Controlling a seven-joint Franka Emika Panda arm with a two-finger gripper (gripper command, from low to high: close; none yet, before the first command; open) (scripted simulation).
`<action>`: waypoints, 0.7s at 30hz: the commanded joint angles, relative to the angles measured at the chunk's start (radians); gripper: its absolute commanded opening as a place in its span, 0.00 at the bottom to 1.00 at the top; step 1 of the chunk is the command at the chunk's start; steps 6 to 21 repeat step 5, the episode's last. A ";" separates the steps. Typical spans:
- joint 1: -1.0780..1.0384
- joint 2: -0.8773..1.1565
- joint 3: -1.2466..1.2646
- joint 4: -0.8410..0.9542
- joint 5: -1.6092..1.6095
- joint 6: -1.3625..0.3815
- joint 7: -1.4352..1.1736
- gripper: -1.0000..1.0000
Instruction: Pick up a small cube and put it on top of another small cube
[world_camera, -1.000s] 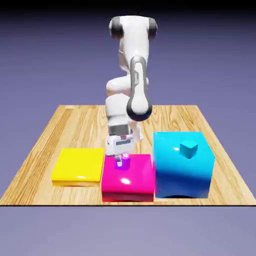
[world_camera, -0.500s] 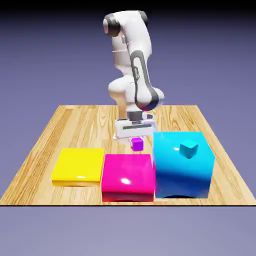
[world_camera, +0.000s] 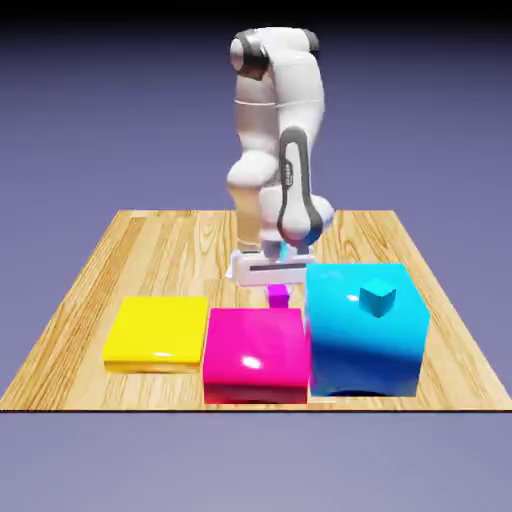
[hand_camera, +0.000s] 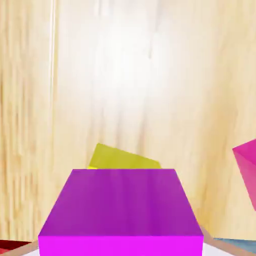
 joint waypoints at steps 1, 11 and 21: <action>0.036 0.026 -0.034 0.002 -0.001 -0.024 0.008 0.00; 0.075 0.054 -0.071 0.004 -0.003 -0.048 0.017 1.00; 0.075 0.054 -0.071 0.004 -0.003 -0.048 0.017 1.00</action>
